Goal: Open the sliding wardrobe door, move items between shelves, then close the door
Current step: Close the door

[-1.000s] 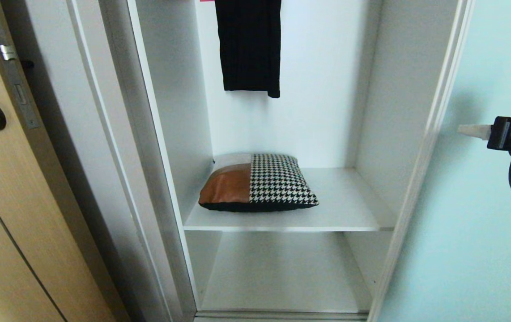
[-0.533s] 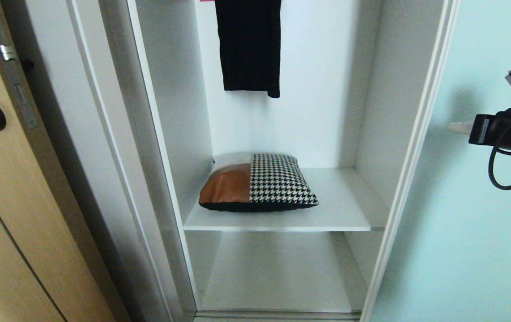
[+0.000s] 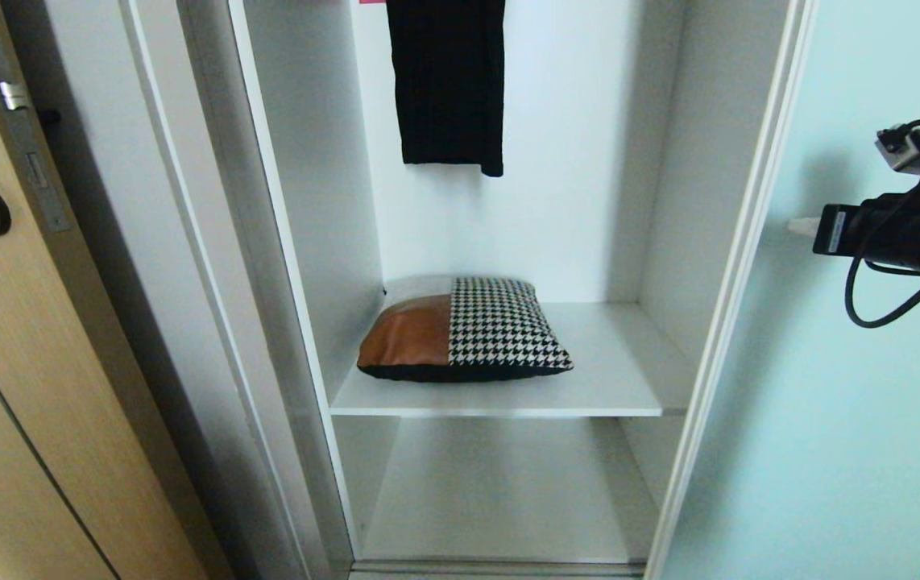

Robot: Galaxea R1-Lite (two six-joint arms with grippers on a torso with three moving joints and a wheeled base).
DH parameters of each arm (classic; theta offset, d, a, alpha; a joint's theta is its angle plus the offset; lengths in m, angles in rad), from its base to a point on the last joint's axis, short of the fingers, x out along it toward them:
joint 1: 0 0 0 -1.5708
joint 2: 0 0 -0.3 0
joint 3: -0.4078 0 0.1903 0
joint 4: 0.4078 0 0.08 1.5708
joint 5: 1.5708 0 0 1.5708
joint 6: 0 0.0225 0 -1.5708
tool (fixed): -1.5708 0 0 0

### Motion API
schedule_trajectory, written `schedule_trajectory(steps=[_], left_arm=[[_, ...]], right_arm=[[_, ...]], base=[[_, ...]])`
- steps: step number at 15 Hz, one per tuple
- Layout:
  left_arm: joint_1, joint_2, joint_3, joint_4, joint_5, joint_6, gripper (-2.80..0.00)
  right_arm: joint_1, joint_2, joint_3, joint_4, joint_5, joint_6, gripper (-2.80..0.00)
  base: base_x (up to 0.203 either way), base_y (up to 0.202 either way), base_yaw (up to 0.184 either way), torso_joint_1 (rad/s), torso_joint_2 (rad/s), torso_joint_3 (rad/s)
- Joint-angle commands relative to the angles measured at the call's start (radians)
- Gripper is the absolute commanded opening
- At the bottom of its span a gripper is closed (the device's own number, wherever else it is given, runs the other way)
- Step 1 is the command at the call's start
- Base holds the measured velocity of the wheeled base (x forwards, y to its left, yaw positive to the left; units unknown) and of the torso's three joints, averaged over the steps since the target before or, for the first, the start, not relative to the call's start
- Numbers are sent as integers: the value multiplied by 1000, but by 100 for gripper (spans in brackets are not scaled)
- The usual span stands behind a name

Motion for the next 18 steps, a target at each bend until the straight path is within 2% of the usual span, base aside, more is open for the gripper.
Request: schedule_trajectory(steps=[1, 4, 8, 14, 18], left_arm=[[0, 1, 2, 0, 1, -1, -280], [0, 1, 2, 0, 1, -1, -280], [0, 1, 0, 0, 0, -1, -280], [0, 1, 2, 0, 1, -1, -280], [0, 1, 2, 0, 1, -1, -280]], right_arm=[[17, 16, -4, -2, 2, 0, -280], [32, 15, -4, 2, -4, 0, -280], [98, -12, 33, 0, -14, -1, -280], [253, 9, 13, -2, -145, -3, -280], [348, 16, 3, 0, -181, -6, -280]], base=[[0, 0, 0, 0, 0, 0], [0, 0, 0, 0, 0, 0], [0, 0, 0, 0, 0, 0], [0, 0, 0, 0, 0, 0], [0, 0, 0, 0, 0, 0]])
